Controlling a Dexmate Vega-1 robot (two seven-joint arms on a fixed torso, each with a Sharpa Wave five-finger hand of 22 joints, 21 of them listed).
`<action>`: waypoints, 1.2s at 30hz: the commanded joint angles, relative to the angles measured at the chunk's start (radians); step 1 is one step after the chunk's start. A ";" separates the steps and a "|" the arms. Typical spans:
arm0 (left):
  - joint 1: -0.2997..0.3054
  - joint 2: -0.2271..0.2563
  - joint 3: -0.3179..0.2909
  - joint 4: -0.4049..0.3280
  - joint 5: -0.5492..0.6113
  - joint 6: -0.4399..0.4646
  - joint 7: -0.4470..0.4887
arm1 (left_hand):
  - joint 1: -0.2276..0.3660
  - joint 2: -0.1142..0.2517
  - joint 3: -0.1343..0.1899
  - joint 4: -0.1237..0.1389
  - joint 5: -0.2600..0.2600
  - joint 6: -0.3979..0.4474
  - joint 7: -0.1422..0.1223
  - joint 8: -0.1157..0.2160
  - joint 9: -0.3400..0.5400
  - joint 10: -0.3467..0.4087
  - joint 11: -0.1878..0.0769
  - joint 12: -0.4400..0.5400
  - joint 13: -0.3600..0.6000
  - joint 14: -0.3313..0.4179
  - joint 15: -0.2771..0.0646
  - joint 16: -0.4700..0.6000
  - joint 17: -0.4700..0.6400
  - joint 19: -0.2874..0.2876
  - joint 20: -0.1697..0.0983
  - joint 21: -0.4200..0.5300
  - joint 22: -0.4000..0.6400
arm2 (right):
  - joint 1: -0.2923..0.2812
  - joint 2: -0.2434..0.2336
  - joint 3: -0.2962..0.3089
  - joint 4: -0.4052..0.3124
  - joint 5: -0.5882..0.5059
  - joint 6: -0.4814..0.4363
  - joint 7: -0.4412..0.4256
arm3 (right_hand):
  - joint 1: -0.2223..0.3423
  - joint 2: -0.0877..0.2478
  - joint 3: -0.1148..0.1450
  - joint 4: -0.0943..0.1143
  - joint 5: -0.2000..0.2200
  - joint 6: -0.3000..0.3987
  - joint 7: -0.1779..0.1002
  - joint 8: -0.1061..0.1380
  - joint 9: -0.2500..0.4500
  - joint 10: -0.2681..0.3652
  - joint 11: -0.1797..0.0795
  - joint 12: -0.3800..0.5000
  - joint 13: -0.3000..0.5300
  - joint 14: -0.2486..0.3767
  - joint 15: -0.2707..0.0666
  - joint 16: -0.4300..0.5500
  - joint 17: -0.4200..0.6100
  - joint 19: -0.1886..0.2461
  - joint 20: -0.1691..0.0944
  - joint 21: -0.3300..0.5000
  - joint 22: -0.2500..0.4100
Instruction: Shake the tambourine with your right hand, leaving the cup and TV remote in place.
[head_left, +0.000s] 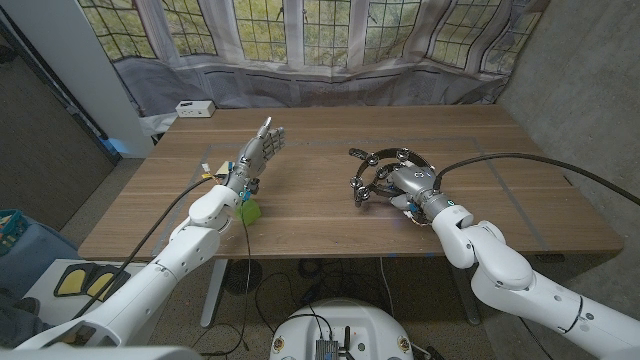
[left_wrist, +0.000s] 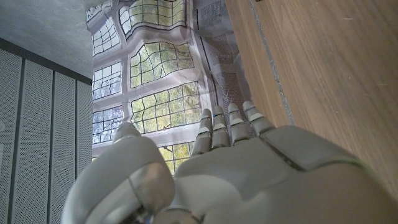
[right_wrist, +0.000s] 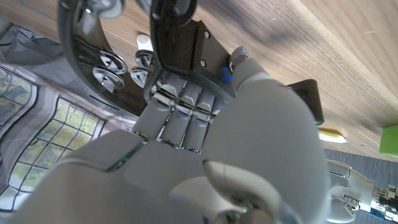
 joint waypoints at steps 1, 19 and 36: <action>0.004 0.004 0.001 -0.007 0.000 -0.002 -0.002 | 0.009 -0.001 0.005 -0.002 -0.003 0.010 -0.004 0.000 0.006 0.006 0.000 0.002 0.002 0.013 0.000 -0.002 0.004 0.005 0.005 0.001 0.003 | -0.020 -0.022 0.035 -0.060 0.013 -0.015 0.027 | 0.083 0.086 0.000 0.002 0.007 0.082 -0.074 0.004 0.002 0.005 0.005 0.002 0.003 0.045 -0.109 -0.002 0.005 0.000 0.006 0.010 0.002; -0.004 0.003 0.001 0.010 -0.006 -0.007 -0.019 | 0.008 -0.001 0.007 -0.002 -0.003 0.010 -0.004 -0.001 0.006 0.007 -0.001 0.001 0.002 0.014 0.000 -0.002 0.004 0.004 0.007 0.000 0.003 | -0.025 -0.045 0.080 -0.173 -0.042 -0.044 0.103 | 0.083 0.086 -0.001 0.003 0.008 0.082 -0.072 0.001 0.002 0.010 0.005 0.000 0.003 0.048 -0.108 -0.012 0.013 -0.005 0.007 0.019 0.002; -0.057 0.038 0.020 -0.012 0.009 0.085 -0.027 | 0.007 -0.002 0.009 -0.002 -0.004 0.010 -0.003 -0.001 0.006 0.006 -0.005 -0.001 0.002 0.014 0.000 -0.003 0.004 0.004 0.008 0.000 0.003 | -0.019 -0.016 0.115 -0.294 -0.193 -0.057 0.273 | 0.080 0.084 -0.002 0.003 0.009 0.087 -0.074 0.000 0.001 0.011 0.004 -0.004 0.003 0.052 -0.108 -0.023 0.019 -0.012 0.003 0.028 0.001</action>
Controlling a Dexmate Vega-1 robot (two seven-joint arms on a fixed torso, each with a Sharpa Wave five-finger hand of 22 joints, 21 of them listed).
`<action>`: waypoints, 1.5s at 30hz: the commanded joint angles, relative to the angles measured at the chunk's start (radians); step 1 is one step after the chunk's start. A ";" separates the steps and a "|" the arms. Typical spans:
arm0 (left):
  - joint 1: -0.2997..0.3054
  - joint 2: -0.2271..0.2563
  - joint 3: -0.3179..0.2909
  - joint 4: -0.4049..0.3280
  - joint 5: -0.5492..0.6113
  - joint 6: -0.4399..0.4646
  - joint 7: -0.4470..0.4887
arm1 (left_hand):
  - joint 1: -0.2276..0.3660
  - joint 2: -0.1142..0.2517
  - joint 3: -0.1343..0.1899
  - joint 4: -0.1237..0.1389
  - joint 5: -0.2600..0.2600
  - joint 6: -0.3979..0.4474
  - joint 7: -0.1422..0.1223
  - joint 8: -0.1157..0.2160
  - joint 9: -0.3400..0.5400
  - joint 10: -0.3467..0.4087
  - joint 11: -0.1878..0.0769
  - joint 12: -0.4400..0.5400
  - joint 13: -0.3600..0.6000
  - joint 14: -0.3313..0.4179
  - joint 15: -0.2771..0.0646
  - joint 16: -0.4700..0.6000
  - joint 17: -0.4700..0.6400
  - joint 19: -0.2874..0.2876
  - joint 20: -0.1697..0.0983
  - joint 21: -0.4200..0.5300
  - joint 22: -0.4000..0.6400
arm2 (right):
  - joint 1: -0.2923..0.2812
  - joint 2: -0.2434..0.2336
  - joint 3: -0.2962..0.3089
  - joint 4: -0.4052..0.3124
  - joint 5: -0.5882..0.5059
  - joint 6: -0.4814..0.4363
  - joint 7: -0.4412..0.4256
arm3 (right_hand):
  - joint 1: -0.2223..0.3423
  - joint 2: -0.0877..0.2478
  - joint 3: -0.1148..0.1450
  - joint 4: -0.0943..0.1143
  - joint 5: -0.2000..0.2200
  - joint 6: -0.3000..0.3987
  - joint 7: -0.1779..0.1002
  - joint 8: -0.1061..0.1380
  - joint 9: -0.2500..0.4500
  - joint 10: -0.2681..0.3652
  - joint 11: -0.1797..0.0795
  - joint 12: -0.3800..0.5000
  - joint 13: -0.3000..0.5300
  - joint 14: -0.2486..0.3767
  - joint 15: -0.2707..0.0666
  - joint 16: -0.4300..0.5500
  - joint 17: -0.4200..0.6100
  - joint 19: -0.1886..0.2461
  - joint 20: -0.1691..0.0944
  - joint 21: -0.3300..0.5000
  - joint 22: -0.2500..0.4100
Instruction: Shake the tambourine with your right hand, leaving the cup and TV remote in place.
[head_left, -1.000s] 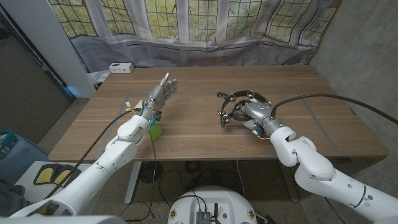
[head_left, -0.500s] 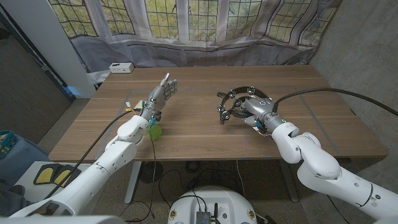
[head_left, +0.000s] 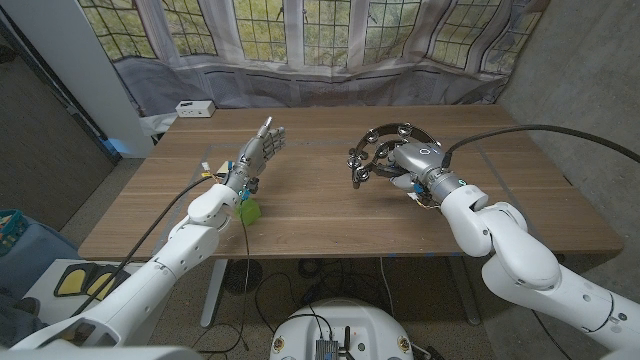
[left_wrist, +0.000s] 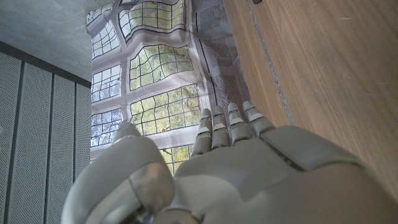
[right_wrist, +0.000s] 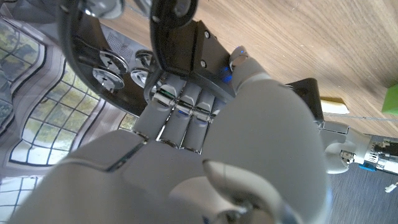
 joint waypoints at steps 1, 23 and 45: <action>-0.038 0.029 0.015 -0.030 0.020 0.072 0.002 | 0.007 -0.002 0.004 0.002 -0.004 0.009 -0.001 -0.001 0.006 0.006 -0.005 -0.001 0.002 0.007 0.003 -0.003 0.004 0.004 0.008 0.000 0.003 | 0.004 0.022 0.037 -0.086 -0.088 0.012 0.119 | 0.081 0.083 0.003 0.005 0.005 0.087 -0.074 0.002 0.002 0.007 -0.001 0.000 0.003 0.048 -0.107 -0.003 0.006 -0.005 -0.004 0.008 0.004; -0.207 -0.027 0.108 0.073 0.087 0.179 -0.023 | 0.005 -0.004 0.006 0.002 -0.004 0.005 -0.003 -0.004 0.006 0.004 -0.005 -0.003 0.003 0.004 0.003 -0.005 0.004 -0.003 0.015 -0.002 0.003 | -0.025 0.082 0.147 -0.063 -0.037 0.094 0.118 | 0.078 0.081 0.002 0.004 0.008 0.090 -0.069 0.000 0.001 0.014 0.005 -0.002 0.003 0.058 -0.105 -0.011 0.013 -0.004 -0.002 0.020 0.004; -0.121 0.017 0.050 -0.008 0.065 0.149 0.028 | 0.003 -0.005 0.008 0.002 -0.004 0.004 -0.004 -0.004 0.006 0.005 -0.004 -0.004 0.003 0.003 0.002 -0.005 0.004 -0.006 0.018 -0.003 0.003 | 0.024 0.142 0.106 -0.025 -0.083 0.124 0.153 | 0.081 0.080 0.000 0.002 0.012 0.093 -0.062 -0.005 0.001 0.012 0.010 -0.008 0.004 0.059 -0.095 -0.023 0.023 -0.014 0.005 0.035 0.003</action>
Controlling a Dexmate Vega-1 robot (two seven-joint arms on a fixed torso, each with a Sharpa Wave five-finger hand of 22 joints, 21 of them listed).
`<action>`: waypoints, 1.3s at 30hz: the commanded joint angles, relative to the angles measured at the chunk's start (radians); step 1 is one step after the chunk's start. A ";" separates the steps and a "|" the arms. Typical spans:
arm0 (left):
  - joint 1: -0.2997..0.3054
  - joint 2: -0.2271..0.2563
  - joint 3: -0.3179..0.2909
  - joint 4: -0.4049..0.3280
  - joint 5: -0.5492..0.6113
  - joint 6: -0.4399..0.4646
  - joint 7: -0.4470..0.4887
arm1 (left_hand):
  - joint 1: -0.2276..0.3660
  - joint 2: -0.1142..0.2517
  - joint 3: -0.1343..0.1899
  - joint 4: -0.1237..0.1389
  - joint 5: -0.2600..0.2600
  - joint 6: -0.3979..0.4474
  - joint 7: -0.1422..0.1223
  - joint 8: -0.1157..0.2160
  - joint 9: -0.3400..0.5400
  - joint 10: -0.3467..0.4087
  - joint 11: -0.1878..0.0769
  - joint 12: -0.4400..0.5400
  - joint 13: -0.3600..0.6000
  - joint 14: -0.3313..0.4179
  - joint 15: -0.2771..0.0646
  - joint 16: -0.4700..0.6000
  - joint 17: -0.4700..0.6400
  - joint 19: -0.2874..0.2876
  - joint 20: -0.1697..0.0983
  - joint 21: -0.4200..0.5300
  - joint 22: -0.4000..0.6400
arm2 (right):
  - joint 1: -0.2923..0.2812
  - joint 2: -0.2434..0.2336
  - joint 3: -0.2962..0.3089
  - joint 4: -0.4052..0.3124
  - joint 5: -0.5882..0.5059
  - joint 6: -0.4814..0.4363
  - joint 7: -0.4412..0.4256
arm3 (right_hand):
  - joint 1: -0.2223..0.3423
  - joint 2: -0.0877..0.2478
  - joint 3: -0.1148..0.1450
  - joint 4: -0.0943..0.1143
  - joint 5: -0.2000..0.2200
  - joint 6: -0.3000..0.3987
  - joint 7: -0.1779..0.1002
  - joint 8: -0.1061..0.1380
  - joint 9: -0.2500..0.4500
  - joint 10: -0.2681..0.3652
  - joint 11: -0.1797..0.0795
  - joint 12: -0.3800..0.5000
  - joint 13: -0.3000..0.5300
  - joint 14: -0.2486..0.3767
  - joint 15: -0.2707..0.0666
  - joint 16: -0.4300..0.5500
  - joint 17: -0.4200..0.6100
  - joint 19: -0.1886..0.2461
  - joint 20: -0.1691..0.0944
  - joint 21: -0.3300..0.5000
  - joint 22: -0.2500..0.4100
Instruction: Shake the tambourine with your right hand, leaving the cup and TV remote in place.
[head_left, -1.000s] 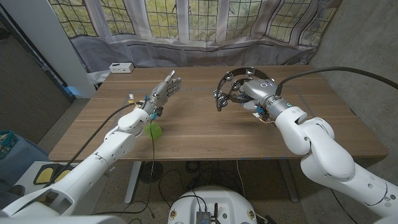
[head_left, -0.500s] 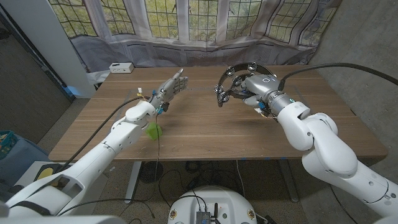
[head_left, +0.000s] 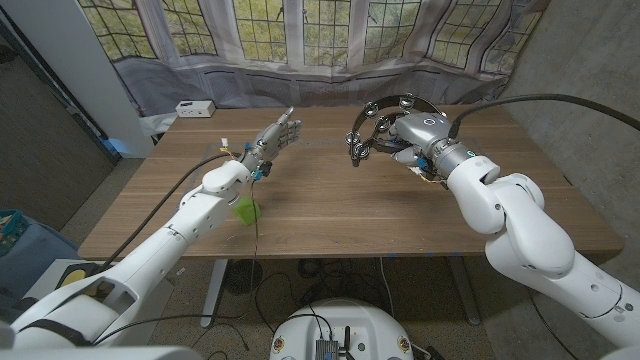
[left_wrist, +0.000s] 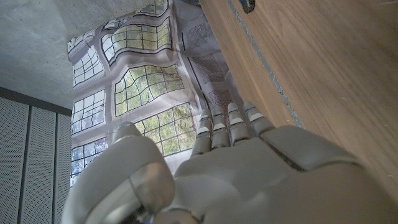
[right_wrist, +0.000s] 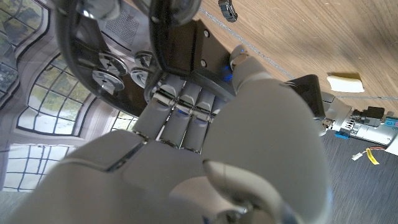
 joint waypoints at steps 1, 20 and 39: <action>0.055 0.031 -0.032 -0.059 -0.008 -0.018 0.032 | 0.003 -0.005 0.003 0.001 -0.004 0.000 -0.001 -0.004 0.001 0.005 -0.004 -0.004 0.003 0.003 0.002 -0.001 0.004 -0.001 0.012 -0.003 0.003 | 0.002 0.051 -0.011 0.049 0.030 0.041 -0.041 | 0.081 0.080 0.002 0.003 0.004 0.064 -0.067 0.007 0.006 -0.002 -0.003 -0.004 0.003 0.041 -0.096 -0.006 0.003 -0.005 0.003 0.009 0.004; 0.134 0.030 -0.072 -0.066 -0.050 -0.139 -0.009 | 0.002 -0.005 0.004 0.001 -0.004 0.001 -0.001 -0.004 0.001 0.006 -0.006 -0.004 0.003 0.005 0.003 0.000 0.004 0.000 0.014 -0.002 0.003 | -0.013 0.124 0.022 0.194 0.251 0.130 -0.448 | 0.082 0.082 0.002 0.002 0.005 0.065 -0.067 0.004 0.006 0.001 -0.007 -0.005 0.006 0.045 -0.101 -0.013 0.010 -0.008 -0.002 0.020 0.003; 0.150 0.011 -0.083 -0.027 -0.083 -0.194 -0.054 | 0.000 -0.006 0.005 0.001 -0.004 0.001 0.000 -0.004 0.001 0.006 -0.005 -0.005 0.003 0.005 0.001 0.000 0.004 -0.001 0.015 -0.002 0.003 | -0.084 0.213 0.263 0.292 0.712 0.302 -0.755 | 0.082 0.085 0.001 0.003 0.004 0.062 -0.067 -0.001 0.007 -0.003 -0.007 -0.006 0.015 0.053 -0.103 -0.020 0.015 -0.009 -0.006 0.032 0.002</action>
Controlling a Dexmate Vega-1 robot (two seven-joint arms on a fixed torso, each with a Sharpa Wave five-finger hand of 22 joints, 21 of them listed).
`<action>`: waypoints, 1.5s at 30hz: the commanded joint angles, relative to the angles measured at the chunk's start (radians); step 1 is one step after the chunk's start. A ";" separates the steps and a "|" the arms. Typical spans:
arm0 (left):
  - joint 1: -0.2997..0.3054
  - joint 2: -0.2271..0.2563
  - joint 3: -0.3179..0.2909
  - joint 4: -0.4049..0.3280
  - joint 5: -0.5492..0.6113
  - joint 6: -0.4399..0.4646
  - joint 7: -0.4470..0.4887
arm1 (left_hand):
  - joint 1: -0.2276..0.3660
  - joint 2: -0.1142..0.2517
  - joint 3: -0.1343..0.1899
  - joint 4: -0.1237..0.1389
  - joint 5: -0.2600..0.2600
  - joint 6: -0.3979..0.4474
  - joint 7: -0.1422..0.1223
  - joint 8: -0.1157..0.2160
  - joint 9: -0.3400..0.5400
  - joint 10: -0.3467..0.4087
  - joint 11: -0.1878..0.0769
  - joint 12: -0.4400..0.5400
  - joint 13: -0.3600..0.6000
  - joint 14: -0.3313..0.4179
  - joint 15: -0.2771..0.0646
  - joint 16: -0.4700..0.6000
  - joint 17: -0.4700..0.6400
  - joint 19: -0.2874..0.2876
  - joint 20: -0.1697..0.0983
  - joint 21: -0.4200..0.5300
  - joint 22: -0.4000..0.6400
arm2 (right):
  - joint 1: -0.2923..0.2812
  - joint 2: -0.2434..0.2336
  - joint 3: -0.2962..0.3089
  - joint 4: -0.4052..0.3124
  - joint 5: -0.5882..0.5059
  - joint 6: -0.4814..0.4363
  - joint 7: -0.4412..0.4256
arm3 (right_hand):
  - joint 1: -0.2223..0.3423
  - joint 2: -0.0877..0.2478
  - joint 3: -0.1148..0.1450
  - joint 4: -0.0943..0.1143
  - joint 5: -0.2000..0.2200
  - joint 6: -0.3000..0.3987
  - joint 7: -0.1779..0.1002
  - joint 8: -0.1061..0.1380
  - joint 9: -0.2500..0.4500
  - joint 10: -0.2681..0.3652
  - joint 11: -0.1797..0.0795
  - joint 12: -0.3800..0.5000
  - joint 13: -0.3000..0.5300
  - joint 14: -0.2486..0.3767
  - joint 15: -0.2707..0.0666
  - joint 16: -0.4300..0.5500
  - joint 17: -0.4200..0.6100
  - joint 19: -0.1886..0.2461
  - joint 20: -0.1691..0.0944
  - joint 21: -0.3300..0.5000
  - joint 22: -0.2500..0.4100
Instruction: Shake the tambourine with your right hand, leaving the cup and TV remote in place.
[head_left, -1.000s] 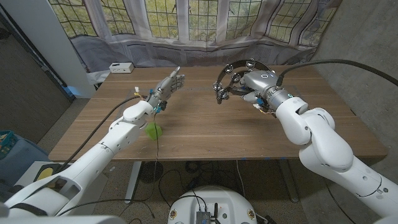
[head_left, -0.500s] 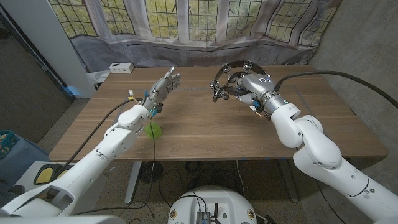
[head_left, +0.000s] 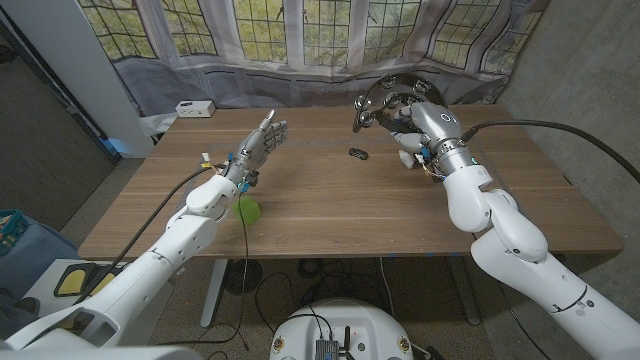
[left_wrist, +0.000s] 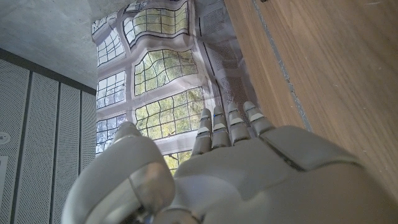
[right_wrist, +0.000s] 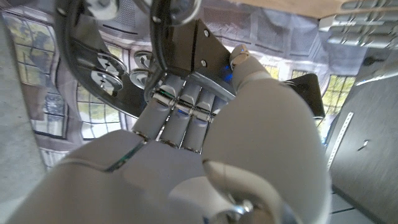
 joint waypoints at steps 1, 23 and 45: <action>0.016 -0.012 -0.009 0.025 -0.011 -0.037 -0.023 | 0.000 -0.006 0.005 0.001 -0.002 0.001 -0.001 0.000 0.001 0.007 -0.006 -0.005 0.003 0.005 0.002 -0.001 0.004 0.003 0.010 -0.002 0.003 | -0.048 0.051 0.192 0.101 0.485 0.254 -0.278 | 0.081 0.085 0.001 0.003 0.008 0.062 -0.067 -0.002 0.002 0.002 -0.002 -0.002 0.007 0.049 -0.099 -0.001 0.006 -0.003 -0.003 0.009 0.001; 0.017 -0.004 -0.008 0.000 -0.003 -0.015 -0.002 | -0.002 -0.007 0.007 0.000 -0.002 0.003 -0.003 0.001 0.001 0.006 -0.008 -0.006 0.003 0.005 0.002 -0.001 0.004 0.000 0.014 -0.003 0.003 | 0.036 0.289 0.309 0.615 1.704 1.085 0.099 | 0.082 0.085 -0.003 0.003 0.006 0.061 -0.072 -0.006 0.004 -0.006 -0.004 -0.006 0.011 0.039 -0.097 -0.012 0.015 -0.023 -0.004 0.016 0.001; 0.010 -0.022 0.001 0.028 -0.007 -0.027 -0.014 | -0.004 -0.007 0.009 0.000 -0.002 0.004 -0.004 0.001 0.001 0.006 -0.006 -0.007 0.003 0.005 0.005 -0.001 0.004 -0.002 0.018 -0.003 0.004 | 0.054 0.530 0.416 0.664 2.266 0.929 0.159 | 0.083 0.090 -0.005 0.006 0.005 0.052 -0.085 -0.013 0.005 -0.019 -0.015 -0.015 0.012 0.036 -0.105 -0.026 0.016 -0.035 -0.017 0.027 0.001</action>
